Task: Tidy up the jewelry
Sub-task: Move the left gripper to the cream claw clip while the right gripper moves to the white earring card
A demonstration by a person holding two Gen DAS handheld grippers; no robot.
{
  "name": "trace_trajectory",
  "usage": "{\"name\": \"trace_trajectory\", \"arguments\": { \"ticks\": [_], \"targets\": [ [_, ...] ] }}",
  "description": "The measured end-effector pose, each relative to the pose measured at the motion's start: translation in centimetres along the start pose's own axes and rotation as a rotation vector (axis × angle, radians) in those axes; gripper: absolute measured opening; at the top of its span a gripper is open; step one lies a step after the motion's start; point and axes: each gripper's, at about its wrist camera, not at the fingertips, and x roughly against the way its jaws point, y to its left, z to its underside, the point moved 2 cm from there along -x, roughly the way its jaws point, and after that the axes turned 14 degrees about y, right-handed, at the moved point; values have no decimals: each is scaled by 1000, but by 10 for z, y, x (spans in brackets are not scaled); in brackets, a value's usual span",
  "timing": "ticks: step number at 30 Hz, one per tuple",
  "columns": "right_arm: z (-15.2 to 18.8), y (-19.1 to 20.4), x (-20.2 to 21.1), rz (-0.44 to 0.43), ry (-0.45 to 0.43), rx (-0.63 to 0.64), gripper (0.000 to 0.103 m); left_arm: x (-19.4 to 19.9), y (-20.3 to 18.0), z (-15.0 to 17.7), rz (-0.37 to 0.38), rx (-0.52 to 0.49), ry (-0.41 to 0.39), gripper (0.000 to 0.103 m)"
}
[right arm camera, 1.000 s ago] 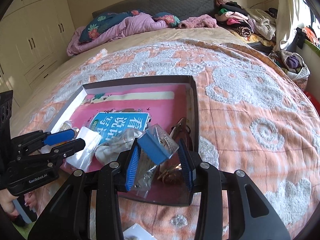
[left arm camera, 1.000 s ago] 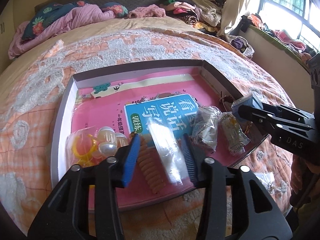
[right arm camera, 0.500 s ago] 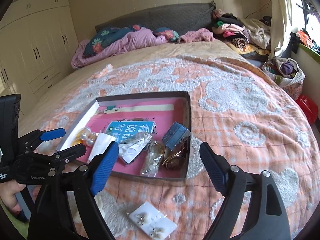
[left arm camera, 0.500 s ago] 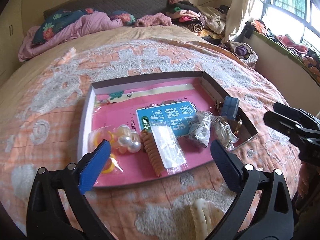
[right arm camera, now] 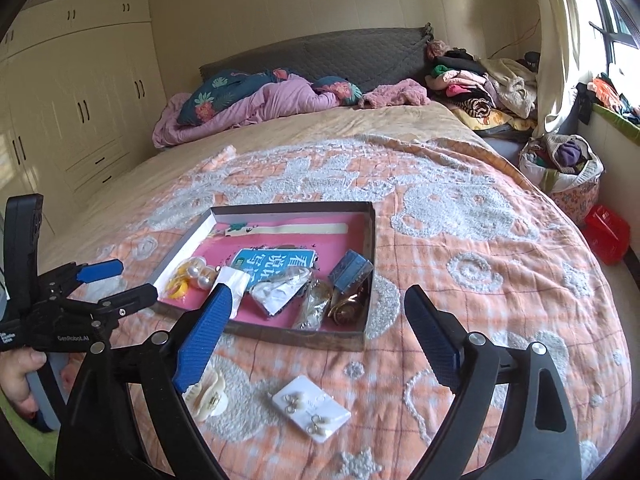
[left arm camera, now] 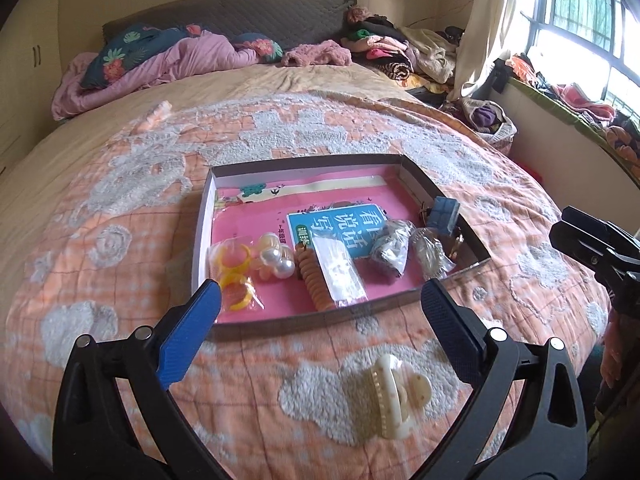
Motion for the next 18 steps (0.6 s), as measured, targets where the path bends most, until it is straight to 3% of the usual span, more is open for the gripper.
{"name": "trace_trajectory", "arguments": {
  "ticks": [18],
  "targets": [
    [53, 6, -4, 34, 106, 71, 89, 4, -10, 43, -6, 0, 38, 94]
  ]
}}
